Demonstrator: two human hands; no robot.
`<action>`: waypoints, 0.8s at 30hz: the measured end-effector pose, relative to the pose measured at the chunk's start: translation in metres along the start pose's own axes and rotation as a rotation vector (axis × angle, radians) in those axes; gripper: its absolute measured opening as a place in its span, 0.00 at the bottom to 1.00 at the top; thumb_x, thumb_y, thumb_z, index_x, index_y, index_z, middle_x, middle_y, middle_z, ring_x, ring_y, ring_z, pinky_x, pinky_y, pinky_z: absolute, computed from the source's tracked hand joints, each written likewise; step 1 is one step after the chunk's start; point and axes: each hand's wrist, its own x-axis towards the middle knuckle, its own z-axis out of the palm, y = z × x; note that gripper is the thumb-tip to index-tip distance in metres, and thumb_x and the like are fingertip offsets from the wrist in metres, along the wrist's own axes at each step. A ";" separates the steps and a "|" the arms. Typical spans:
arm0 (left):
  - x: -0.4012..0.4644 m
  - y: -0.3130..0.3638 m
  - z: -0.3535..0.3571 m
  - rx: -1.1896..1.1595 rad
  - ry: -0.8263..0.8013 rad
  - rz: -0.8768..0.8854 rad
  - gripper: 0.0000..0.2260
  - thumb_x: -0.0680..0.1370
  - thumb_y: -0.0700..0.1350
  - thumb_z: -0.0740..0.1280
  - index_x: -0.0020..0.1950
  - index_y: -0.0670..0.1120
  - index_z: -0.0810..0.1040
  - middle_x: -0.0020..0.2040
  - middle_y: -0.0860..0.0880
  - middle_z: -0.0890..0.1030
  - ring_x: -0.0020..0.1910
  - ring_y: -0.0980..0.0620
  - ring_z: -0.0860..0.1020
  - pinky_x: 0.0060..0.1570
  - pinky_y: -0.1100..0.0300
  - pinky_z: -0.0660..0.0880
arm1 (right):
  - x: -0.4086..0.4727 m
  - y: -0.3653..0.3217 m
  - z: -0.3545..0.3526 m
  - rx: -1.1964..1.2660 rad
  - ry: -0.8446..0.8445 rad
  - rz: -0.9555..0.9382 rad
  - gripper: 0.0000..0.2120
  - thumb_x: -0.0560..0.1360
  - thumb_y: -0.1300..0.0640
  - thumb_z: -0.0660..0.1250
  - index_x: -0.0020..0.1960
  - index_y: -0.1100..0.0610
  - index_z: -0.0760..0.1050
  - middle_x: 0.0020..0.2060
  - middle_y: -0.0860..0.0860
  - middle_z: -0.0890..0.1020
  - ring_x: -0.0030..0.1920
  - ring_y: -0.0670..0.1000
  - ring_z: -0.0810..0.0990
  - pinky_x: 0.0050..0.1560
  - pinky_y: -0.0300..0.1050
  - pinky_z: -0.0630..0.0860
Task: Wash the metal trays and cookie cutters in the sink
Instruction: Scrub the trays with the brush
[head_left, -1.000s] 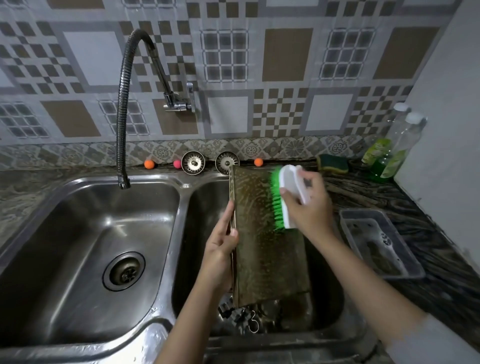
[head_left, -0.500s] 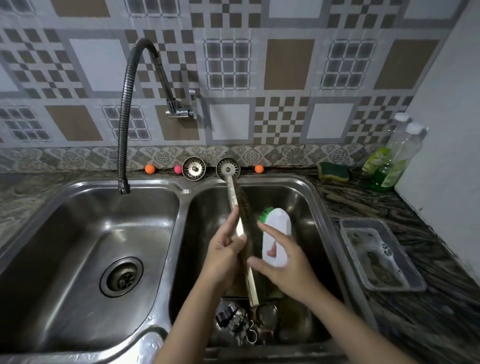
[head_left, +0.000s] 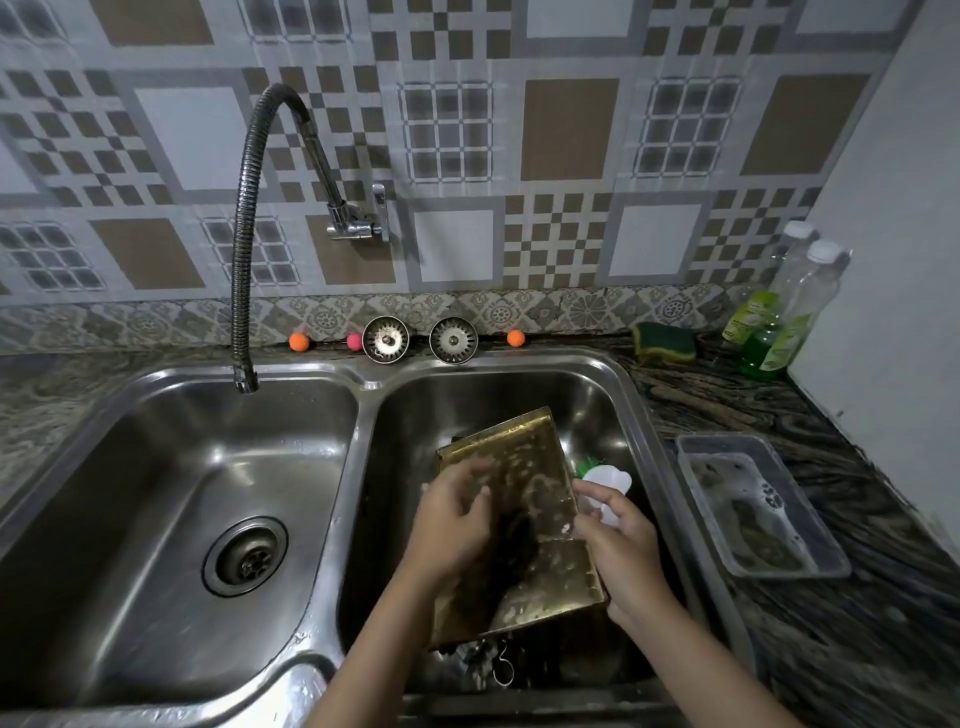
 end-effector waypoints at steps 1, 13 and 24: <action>-0.002 -0.010 -0.004 0.126 0.053 0.034 0.13 0.77 0.46 0.64 0.62 0.55 0.75 0.64 0.55 0.74 0.68 0.55 0.69 0.70 0.47 0.62 | 0.000 0.000 -0.003 0.001 0.006 -0.004 0.18 0.71 0.69 0.67 0.52 0.48 0.81 0.50 0.62 0.82 0.51 0.61 0.82 0.56 0.61 0.78; -0.035 -0.034 -0.035 -0.303 0.173 -0.213 0.15 0.80 0.36 0.61 0.55 0.56 0.79 0.55 0.56 0.81 0.57 0.60 0.77 0.54 0.68 0.73 | 0.006 -0.020 -0.009 0.034 -0.128 -0.091 0.14 0.75 0.64 0.66 0.53 0.46 0.79 0.53 0.55 0.81 0.48 0.57 0.81 0.42 0.50 0.81; -0.043 -0.094 -0.163 -0.348 0.505 -0.341 0.15 0.81 0.39 0.60 0.53 0.57 0.81 0.56 0.42 0.81 0.49 0.39 0.79 0.55 0.39 0.75 | 0.014 -0.022 0.042 -0.410 -0.129 -0.544 0.29 0.67 0.60 0.77 0.65 0.47 0.73 0.62 0.46 0.77 0.61 0.44 0.75 0.49 0.21 0.68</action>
